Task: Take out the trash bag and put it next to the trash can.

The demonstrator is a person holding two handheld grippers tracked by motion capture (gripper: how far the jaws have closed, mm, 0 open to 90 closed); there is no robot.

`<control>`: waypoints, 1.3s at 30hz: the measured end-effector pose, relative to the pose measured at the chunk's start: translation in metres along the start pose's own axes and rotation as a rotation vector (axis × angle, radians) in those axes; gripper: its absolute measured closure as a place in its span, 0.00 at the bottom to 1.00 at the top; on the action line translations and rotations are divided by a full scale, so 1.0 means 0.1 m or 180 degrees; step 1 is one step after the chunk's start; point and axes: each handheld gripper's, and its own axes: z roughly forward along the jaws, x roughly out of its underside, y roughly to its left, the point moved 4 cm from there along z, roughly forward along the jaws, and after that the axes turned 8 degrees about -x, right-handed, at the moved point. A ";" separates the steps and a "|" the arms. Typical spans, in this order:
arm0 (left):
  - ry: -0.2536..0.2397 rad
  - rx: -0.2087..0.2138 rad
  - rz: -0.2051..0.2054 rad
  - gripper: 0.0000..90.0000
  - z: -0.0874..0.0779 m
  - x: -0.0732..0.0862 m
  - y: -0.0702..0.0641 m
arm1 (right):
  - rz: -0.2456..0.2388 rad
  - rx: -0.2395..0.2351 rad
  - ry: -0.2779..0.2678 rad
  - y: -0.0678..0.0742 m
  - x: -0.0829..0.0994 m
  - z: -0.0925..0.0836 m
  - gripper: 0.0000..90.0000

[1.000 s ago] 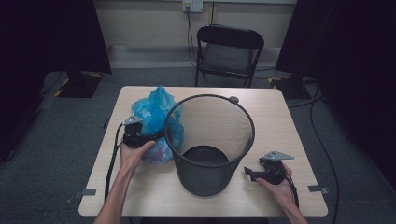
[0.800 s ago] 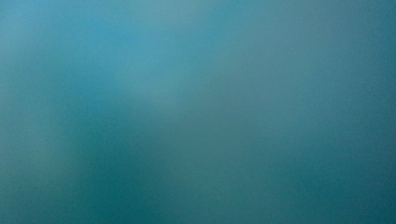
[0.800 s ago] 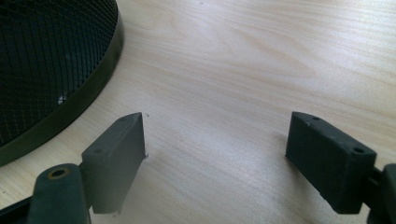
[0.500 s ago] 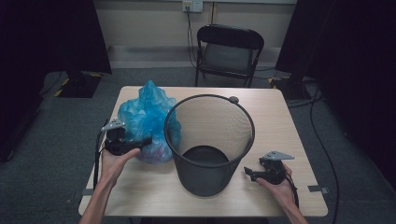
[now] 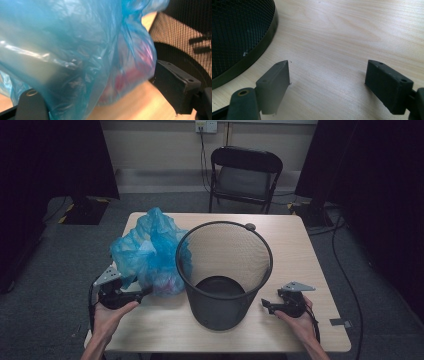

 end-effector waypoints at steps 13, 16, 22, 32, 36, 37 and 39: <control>0.0154 0.0050 0.0231 0.26 0.07 0.38 -0.14 | -0.0002 0.0007 0.0004 0.00 0.00 0.00 0.21; 0.0263 0.0117 0.0333 0.25 0.13 0.47 -0.22 | -0.0003 0.0005 0.0004 0.00 0.00 0.00 0.21; 0.0447 0.0203 0.0606 0.25 0.22 0.59 -0.35 | -0.0004 0.0005 0.0004 0.00 0.00 0.00 0.21; 0.0742 0.0103 0.0676 0.25 0.42 0.72 -0.50 | -0.0017 0.0025 0.0006 0.01 0.00 0.00 0.21; 0.0749 0.0042 0.0728 0.26 0.45 0.73 -0.53 | -0.0025 0.0036 0.0008 0.01 0.00 0.01 0.21; 0.0716 -0.0001 0.0750 0.25 0.46 0.73 -0.52 | -0.0024 0.0044 0.0011 0.01 0.00 0.01 0.21; 0.0720 -0.0096 0.0795 0.25 0.48 0.73 -0.51 | -0.0036 0.0049 0.0015 0.01 0.00 0.01 0.21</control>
